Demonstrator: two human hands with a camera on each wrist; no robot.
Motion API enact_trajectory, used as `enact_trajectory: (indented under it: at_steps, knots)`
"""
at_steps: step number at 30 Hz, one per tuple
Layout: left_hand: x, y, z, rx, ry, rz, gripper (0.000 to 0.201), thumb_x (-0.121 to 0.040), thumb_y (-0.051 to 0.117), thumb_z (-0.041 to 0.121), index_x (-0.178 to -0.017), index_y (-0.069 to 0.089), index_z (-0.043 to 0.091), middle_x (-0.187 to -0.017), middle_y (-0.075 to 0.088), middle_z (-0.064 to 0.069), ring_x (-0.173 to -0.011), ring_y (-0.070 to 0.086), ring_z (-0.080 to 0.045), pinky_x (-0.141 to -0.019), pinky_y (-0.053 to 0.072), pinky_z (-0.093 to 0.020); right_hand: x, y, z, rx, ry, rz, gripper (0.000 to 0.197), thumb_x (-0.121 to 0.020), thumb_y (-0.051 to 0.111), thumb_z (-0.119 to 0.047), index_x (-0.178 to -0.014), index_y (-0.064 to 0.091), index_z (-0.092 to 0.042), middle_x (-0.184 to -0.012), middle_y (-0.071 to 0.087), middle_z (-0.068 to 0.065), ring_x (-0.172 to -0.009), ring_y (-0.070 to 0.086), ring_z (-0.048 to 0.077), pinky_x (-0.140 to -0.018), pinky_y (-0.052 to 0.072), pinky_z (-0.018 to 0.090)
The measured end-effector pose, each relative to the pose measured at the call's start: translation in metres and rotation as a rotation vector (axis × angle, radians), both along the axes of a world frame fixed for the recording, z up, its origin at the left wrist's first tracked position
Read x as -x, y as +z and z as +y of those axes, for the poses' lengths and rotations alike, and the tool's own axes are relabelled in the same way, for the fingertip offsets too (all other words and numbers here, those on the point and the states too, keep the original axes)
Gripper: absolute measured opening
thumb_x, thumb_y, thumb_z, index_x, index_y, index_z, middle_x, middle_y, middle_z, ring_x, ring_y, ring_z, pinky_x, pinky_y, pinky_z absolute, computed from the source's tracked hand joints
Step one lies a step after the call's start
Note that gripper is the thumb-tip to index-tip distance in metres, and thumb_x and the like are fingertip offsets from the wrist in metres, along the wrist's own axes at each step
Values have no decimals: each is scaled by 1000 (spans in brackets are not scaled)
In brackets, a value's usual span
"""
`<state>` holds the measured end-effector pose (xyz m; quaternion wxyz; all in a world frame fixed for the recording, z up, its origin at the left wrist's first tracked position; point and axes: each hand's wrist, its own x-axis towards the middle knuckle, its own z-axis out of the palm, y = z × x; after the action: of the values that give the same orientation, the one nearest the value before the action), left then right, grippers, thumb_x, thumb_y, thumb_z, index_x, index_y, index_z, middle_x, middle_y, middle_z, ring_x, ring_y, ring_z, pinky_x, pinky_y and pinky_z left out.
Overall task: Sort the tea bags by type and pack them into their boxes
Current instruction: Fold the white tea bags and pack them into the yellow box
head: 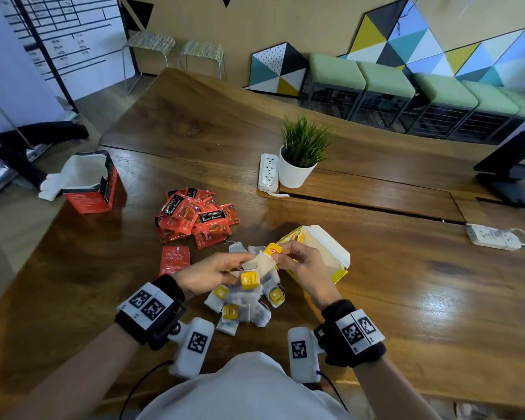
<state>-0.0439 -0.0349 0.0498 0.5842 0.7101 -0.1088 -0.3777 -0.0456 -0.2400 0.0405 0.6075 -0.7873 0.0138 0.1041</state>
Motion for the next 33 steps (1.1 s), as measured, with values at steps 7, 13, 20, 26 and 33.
enact_trajectory:
  at_steps: [7,13,20,26,33]
  knots:
    - [-1,-7,1,-138,89,3,44,-92,43,-8,-132,44,10,-116,54,5,-110,51,-5,-71,46,-3,-1,4,-3,72,-77,-131,21,-84,67,-14,-74,62,-32,-77,62,11,-76,54,14,-78,46,38]
    - [-1,-21,13,-313,70,74,44,-92,39,-7,-127,52,17,-129,51,-11,-108,51,-21,-81,42,-20,-7,13,-9,221,-85,-203,27,-82,67,-6,-75,56,-29,-80,62,2,-79,57,17,-73,45,25]
    - [5,-20,16,-68,382,318,40,-95,35,-6,-123,55,14,-105,52,-4,-88,55,-16,-62,56,-23,-4,13,-16,440,68,-331,9,-78,72,-11,-80,64,-13,-103,65,-1,-101,56,15,-86,47,31]
    - [8,-9,8,13,457,113,23,-91,47,-6,-98,61,10,-105,56,-10,-88,58,-18,-60,56,-21,-1,25,-7,370,36,-431,4,-81,69,-8,-83,65,-10,-86,68,0,-78,56,4,-66,42,10]
    - [2,16,-11,173,355,-14,20,-89,56,22,-90,75,27,-112,68,2,-108,62,-14,-95,50,-34,7,25,0,203,-19,-670,8,-80,67,0,-82,65,-7,-100,66,0,-92,61,2,-77,52,23]
